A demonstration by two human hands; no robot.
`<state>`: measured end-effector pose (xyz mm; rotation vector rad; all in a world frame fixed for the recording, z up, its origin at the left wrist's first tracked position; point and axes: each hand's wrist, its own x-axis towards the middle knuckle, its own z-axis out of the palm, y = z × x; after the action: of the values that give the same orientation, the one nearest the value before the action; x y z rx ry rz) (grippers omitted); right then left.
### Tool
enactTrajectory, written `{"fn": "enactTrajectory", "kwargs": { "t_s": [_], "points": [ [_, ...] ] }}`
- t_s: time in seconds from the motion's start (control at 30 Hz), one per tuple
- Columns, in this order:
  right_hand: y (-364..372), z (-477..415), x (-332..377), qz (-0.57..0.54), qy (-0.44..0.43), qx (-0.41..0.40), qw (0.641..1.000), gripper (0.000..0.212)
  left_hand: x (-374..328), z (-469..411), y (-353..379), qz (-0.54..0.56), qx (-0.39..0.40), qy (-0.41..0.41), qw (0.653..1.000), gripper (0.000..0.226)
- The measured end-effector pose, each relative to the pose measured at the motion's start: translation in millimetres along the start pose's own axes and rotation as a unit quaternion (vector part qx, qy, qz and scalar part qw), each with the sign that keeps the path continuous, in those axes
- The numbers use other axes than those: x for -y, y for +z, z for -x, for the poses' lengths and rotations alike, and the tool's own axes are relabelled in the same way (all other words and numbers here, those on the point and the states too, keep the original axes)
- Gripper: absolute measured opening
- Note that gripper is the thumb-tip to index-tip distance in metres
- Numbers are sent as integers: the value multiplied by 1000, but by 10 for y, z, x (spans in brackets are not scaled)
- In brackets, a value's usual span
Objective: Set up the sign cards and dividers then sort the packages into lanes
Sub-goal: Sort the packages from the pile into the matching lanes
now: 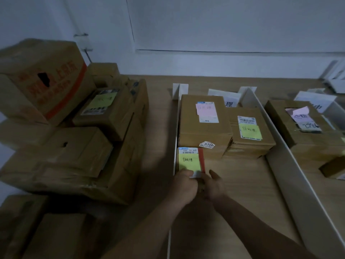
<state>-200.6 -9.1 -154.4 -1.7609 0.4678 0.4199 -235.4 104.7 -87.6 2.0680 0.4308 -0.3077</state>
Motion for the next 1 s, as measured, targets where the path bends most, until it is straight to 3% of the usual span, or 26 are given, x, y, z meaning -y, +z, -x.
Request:
{"fn": "enactTrajectory", "kwargs": {
  "t_s": [0.03,0.17,0.3,0.47,0.73,0.9,1.0],
  "points": [
    [-19,1,8,12,-4,-21,1000,96,-8,15,-36,5,-6,8,1000,32],
    [-146,296,252,26,-44,-98,994,61,-48,110,-205,49,-31,35,998,35],
    [-240,585,403,6,-117,-127,985,55,-88,284,-450,112,-70,79,988,30],
    [-210,956,630,19,-192,-94,977,56,-154,585,-753,163,-120,105,974,15],
    [-25,1500,806,-7,-266,-12,964,53,-111,1182,-1032,111,-192,101,970,34],
    [82,1814,836,8,-273,24,962,61,-60,1618,-1199,151,-236,131,951,18],
    [184,1982,887,18,-279,50,959,62,32,1802,-1339,124,-275,143,943,48]
  ]
}}
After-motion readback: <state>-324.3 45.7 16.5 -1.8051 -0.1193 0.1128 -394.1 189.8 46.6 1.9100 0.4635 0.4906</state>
